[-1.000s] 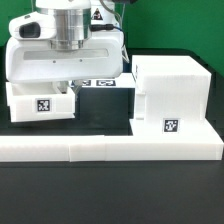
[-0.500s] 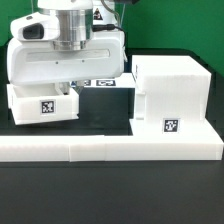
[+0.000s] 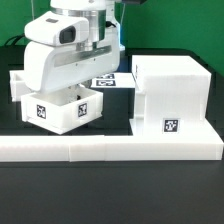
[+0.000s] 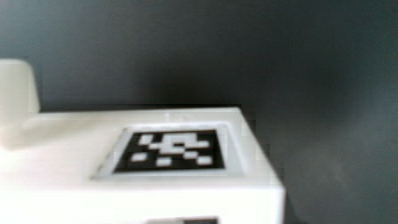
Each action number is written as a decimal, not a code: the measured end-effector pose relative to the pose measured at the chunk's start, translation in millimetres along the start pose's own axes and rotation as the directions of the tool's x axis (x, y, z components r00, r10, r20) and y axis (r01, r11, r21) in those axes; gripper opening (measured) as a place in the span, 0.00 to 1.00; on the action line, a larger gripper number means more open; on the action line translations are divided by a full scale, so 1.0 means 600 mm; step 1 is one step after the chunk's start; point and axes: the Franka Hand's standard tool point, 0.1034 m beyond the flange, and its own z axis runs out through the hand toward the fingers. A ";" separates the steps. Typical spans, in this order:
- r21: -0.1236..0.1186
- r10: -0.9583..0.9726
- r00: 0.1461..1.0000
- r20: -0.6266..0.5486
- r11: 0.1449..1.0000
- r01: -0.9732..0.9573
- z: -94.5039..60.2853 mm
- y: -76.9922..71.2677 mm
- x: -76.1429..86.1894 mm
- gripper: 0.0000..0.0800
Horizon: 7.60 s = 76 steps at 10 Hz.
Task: Assemble drawer
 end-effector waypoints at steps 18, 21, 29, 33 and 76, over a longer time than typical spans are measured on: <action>0.006 -0.528 0.849 0.025 0.849 0.528 0.007 -0.018 0.056 0.05; 0.005 -0.546 0.838 0.020 0.838 0.546 0.011 -0.021 0.065 0.05; -0.012 -0.540 0.841 0.011 0.841 0.540 0.022 -0.028 0.069 0.05; -0.023 -0.535 0.845 0.009 0.844 0.535 0.021 -0.025 0.071 0.05; -0.011 -0.586 0.807 0.071 0.809 0.588 0.021 -0.024 0.099 0.05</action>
Offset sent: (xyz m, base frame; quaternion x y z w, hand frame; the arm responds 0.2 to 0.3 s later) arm 0.0000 0.0000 0.0000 0.0000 0.0000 -0.1296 0.9916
